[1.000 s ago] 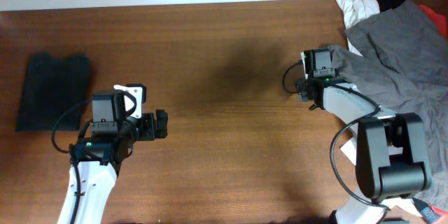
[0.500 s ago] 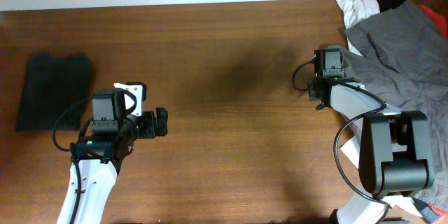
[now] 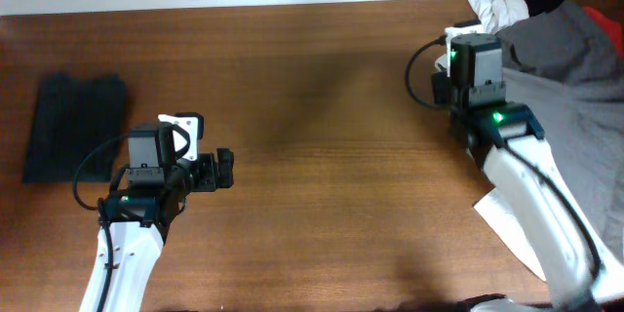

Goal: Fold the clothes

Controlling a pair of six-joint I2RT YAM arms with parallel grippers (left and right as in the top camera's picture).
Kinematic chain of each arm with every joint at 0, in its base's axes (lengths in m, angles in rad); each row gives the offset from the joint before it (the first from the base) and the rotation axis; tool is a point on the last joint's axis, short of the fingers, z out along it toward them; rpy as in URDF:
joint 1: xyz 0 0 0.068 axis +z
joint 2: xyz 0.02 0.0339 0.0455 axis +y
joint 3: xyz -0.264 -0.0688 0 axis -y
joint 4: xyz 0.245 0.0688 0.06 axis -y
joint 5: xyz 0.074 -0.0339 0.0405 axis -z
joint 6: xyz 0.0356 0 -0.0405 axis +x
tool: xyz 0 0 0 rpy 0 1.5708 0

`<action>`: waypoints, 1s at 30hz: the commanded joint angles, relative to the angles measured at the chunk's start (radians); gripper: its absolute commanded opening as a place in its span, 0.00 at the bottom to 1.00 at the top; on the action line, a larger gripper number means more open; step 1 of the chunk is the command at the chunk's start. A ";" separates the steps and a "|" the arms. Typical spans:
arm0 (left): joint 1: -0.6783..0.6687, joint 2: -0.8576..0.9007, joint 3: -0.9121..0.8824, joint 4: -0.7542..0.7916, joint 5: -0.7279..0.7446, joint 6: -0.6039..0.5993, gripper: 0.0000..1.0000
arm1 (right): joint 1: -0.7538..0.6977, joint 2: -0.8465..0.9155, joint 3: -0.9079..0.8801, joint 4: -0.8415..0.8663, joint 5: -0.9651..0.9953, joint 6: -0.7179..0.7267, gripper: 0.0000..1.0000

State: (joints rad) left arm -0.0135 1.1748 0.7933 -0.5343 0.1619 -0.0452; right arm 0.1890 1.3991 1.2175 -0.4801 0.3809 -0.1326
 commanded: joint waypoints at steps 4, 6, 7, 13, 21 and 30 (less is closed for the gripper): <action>0.003 0.004 0.016 0.002 0.018 0.011 0.99 | 0.189 -0.031 0.014 -0.066 -0.087 -0.012 0.04; 0.003 0.004 0.016 0.003 0.018 0.011 0.99 | 0.276 -0.028 0.014 -0.043 -0.148 -0.006 0.04; 0.003 0.004 0.016 0.003 0.018 0.011 0.99 | 0.316 -0.023 0.014 -0.019 -0.148 0.012 0.04; 0.003 0.004 0.016 0.003 0.018 0.011 0.99 | 0.456 0.073 0.014 0.246 -0.138 0.063 0.10; 0.003 0.004 0.016 0.003 0.044 0.011 0.99 | 0.425 0.079 0.017 0.286 0.213 0.141 0.59; 0.000 0.004 0.016 0.024 0.196 0.011 0.99 | 0.305 -0.055 0.017 -0.428 0.205 0.439 0.99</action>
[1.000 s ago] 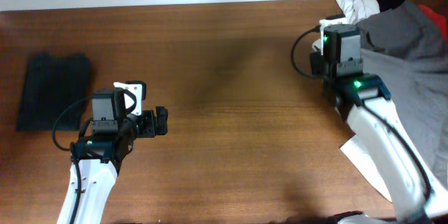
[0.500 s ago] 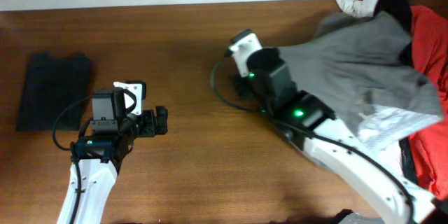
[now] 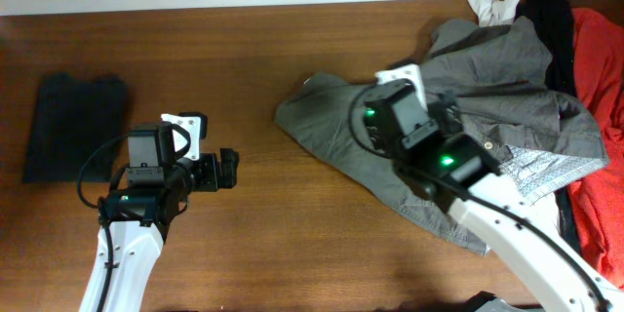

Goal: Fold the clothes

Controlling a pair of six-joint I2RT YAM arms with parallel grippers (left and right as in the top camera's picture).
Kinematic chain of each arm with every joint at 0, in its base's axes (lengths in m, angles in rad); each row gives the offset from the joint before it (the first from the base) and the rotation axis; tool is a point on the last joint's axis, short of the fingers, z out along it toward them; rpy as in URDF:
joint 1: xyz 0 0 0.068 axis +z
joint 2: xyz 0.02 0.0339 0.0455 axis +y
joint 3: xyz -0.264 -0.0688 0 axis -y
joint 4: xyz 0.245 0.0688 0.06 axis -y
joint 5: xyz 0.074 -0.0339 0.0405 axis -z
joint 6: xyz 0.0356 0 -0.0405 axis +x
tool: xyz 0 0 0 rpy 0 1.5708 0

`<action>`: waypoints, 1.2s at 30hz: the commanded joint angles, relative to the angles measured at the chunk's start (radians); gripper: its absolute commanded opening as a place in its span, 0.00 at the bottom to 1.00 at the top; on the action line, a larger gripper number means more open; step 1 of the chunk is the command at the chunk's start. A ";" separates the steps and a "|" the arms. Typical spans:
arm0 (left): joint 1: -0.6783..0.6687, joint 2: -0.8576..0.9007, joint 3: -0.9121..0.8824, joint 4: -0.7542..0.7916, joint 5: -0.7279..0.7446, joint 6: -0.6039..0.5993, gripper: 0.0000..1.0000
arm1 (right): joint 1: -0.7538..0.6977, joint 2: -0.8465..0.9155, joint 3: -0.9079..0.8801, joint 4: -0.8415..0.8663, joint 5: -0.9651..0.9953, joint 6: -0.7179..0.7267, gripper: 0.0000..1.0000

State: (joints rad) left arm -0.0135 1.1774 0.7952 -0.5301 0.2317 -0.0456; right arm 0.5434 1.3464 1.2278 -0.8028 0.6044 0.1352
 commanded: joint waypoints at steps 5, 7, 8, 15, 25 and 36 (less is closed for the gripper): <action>-0.089 0.053 0.011 0.078 0.199 -0.066 0.99 | -0.172 -0.012 0.006 -0.196 -0.055 0.266 0.99; -0.153 0.119 0.011 0.113 0.199 -0.150 0.99 | -0.253 -0.030 0.007 -0.197 -0.106 0.266 0.99; -0.175 0.147 0.011 0.132 0.199 -0.187 0.99 | -0.291 -0.037 0.007 -0.198 -0.130 0.266 0.99; -0.364 0.412 0.011 0.387 0.262 -0.489 0.99 | -0.495 -0.052 0.007 -0.215 -0.237 0.209 0.99; -0.566 0.663 0.011 0.739 0.232 -0.739 0.93 | -0.525 -0.052 0.006 -0.215 -0.261 0.210 0.99; -0.586 0.717 0.012 0.896 0.032 -0.706 0.00 | -0.525 -0.052 0.006 -0.216 -0.260 0.209 0.99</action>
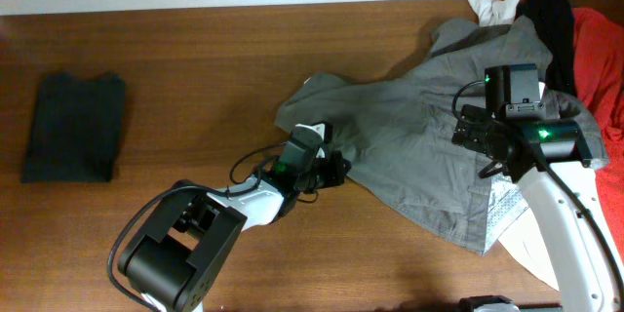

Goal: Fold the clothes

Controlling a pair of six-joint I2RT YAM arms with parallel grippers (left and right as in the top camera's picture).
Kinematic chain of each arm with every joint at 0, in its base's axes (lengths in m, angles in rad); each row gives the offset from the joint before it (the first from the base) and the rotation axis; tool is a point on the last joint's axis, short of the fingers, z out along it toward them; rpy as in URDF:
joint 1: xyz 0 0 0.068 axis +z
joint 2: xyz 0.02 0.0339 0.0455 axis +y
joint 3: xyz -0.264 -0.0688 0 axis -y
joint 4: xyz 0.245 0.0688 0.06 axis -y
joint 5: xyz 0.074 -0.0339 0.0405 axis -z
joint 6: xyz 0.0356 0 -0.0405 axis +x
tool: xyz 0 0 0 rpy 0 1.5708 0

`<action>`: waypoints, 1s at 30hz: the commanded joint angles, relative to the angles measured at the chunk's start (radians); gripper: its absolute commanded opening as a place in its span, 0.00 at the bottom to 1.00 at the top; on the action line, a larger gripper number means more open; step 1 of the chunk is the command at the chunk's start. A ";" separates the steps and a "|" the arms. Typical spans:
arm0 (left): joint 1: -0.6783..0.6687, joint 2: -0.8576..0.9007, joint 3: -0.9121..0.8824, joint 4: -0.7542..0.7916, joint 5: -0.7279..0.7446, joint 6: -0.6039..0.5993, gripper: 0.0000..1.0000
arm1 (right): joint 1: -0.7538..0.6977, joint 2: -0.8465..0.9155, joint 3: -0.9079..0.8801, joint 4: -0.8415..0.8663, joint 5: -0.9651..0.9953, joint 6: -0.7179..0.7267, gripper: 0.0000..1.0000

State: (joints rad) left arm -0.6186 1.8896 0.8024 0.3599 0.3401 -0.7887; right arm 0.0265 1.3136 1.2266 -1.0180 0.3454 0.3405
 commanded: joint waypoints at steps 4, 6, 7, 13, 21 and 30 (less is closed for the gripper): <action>0.146 -0.043 0.026 -0.103 -0.076 0.235 0.01 | -0.008 -0.019 0.008 0.000 0.002 0.004 0.99; 0.245 -0.073 0.069 -0.178 -0.076 0.333 0.01 | -0.008 -0.019 0.008 0.000 0.002 0.004 0.99; 0.283 -0.080 0.090 -0.201 -0.076 0.359 0.00 | -0.008 -0.019 0.008 0.000 0.002 0.004 0.99; 0.641 -0.085 0.365 -0.512 0.087 0.401 0.99 | -0.008 -0.019 0.008 0.000 0.002 0.005 0.99; 0.546 -0.085 0.360 -1.138 0.239 0.605 0.99 | -0.008 -0.017 0.008 0.000 0.002 0.004 0.99; 0.129 -0.085 0.356 -1.206 -0.257 0.679 0.85 | -0.008 -0.017 0.008 -0.003 0.003 0.004 0.99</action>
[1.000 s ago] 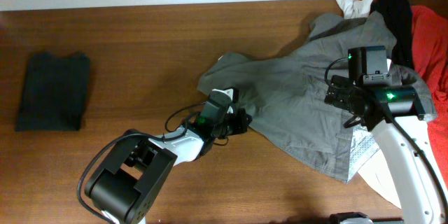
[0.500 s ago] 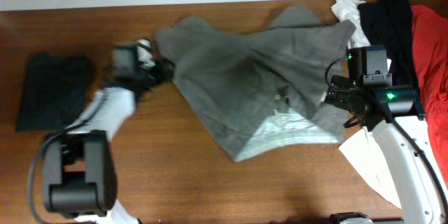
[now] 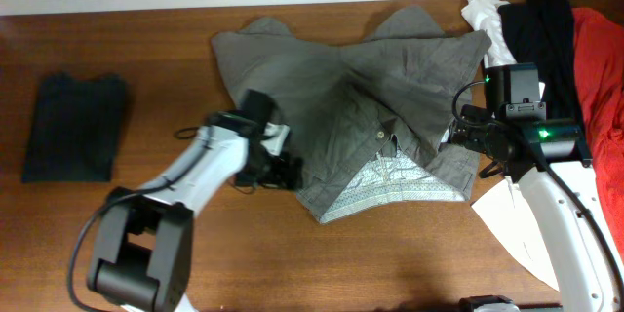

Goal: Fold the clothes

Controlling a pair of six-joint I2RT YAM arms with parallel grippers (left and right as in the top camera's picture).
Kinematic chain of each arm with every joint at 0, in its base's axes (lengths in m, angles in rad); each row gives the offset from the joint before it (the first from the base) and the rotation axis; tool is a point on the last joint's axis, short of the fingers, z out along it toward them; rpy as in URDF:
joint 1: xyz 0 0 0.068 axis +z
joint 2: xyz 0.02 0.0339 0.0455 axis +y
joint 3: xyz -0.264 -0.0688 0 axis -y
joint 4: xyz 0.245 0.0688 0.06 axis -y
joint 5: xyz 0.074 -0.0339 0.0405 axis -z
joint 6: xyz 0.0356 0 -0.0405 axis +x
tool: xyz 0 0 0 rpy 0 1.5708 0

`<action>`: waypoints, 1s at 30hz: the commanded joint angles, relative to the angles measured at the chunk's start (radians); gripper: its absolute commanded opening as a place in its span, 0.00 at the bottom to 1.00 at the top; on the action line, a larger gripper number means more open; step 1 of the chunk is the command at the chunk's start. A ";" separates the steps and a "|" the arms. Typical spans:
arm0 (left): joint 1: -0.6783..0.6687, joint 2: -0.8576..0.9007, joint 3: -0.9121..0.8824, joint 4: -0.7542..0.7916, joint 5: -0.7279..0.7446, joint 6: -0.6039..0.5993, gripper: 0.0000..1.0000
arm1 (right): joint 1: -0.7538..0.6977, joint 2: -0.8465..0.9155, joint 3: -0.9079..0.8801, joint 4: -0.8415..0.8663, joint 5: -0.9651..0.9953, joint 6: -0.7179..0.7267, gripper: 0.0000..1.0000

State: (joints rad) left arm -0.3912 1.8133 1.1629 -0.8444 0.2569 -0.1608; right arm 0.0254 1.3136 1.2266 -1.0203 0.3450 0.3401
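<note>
A grey button shirt (image 3: 341, 88) lies spread across the middle of the table, its patterned inner lining (image 3: 390, 180) showing at the front. My left gripper (image 3: 289, 170) is at the shirt's front left edge and looks shut on the cloth. At the shirt's right edge the fabric bunches toward my right gripper (image 3: 448, 142), which also looks shut on it. A dark garment (image 3: 73, 127) lies folded at the far left.
A pile of clothes sits at the right edge: a white piece (image 3: 492, 19), a black one (image 3: 546, 29) and a red one (image 3: 595, 58). A white cloth (image 3: 512, 229) lies under the right arm. The table's back edge (image 3: 146, 8) meets a white wall.
The left gripper has gone from the shirt's front middle to its left edge. The shirt now lies farther left and back, spread wide. The right gripper has hardly moved.
First the shirt lay on the pile at the far right under the right gripper, the left arm idle at front left. Then the right gripper had it out on the table. Then both grippers were at the shirt, and now it lies spread in the middle.
</note>
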 commanded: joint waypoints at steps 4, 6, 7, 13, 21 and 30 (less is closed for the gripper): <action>-0.237 -0.009 -0.004 0.024 -0.243 0.051 0.83 | -0.007 -0.017 0.008 -0.002 0.003 0.005 0.99; -0.299 -0.009 -0.004 0.033 -0.290 0.050 0.83 | -0.007 -0.017 0.008 -0.003 0.003 0.005 0.99; -0.322 -0.009 -0.004 0.032 -0.311 0.050 0.83 | -0.007 -0.017 0.008 -0.003 0.003 0.005 0.99; -0.406 -0.009 -0.004 0.043 -0.394 0.051 0.83 | -0.007 -0.017 0.008 -0.002 0.003 0.005 0.99; -0.414 -0.002 -0.004 0.051 -0.396 0.066 0.57 | -0.007 -0.017 0.008 -0.006 0.003 0.005 0.99; -0.414 0.009 -0.004 0.038 -0.396 0.081 0.50 | -0.007 -0.017 0.008 -0.005 0.003 0.005 0.99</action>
State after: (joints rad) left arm -0.8024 1.8137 1.1629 -0.7963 -0.1215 -0.0902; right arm 0.0257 1.3136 1.2266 -1.0225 0.3450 0.3401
